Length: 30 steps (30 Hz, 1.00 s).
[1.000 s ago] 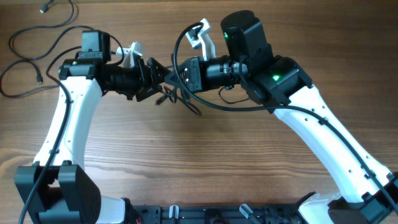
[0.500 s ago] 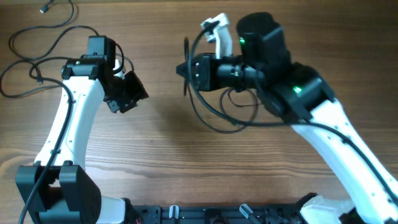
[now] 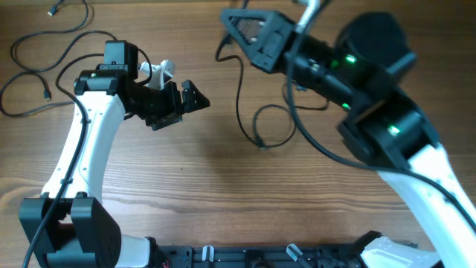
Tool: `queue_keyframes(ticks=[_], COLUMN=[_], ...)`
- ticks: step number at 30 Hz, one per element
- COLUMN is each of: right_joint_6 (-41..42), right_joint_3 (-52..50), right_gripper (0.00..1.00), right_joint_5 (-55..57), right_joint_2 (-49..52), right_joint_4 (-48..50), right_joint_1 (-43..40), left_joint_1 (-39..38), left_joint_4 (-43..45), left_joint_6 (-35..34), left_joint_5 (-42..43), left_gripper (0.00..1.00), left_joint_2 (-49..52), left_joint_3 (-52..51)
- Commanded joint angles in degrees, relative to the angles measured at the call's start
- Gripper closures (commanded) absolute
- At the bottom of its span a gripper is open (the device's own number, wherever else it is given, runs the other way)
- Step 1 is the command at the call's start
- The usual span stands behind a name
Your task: Untangle cables
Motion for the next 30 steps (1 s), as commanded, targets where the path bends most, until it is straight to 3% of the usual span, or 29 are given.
queue_keyframes(ticks=[1,5,9,13,19,23,28,30], right_joint_6=[-1.84,12.87,21.03,24.17,24.17,27.19,30.47,30.6], right_joint_3=[2.16,2.16,2.16,2.16,2.16,2.16,2.16,2.16], right_gripper=[0.96,0.96,0.96,0.95,0.96,0.95,0.95,0.96], right_joint_5=[7.91,20.61,15.96,13.51,2.78,-5.97,-14.58,-15.13], right_joint_2=[-3.08,-1.09,4.0,7.32,7.48,7.43,7.41,7.32], right_joint_4=[-6.32,-20.65,-22.64,-19.98,-17.07,-13.03,-5.84,-3.76], right_joint_1=[-0.26,-0.28,-0.22,-1.09,-1.4,-1.42,-1.42,-1.42], left_joint_1=[0.0,0.0,-1.11,-4.35,-7.08,-8.76,-11.28,-12.17], left_joint_4=[0.94,6.03,8.55,9.27,16.81,24.46,27.58,28.57], left_joint_6=[1.6,2.64,13.4,19.63,19.5,19.1,18.84,15.78], left_joint_5=[1.7,11.56,22.21,19.76,3.91,3.43,-0.13,0.17], left_gripper=[0.0,0.0,0.0,0.0,0.0,0.0,0.0,0.03], left_joint_2=[0.48,0.48,0.48,0.48,0.48,0.48,0.48,0.48], left_joint_3=[-0.13,-0.13,-0.13,-0.13,-0.13,-0.13,-0.13,-0.13])
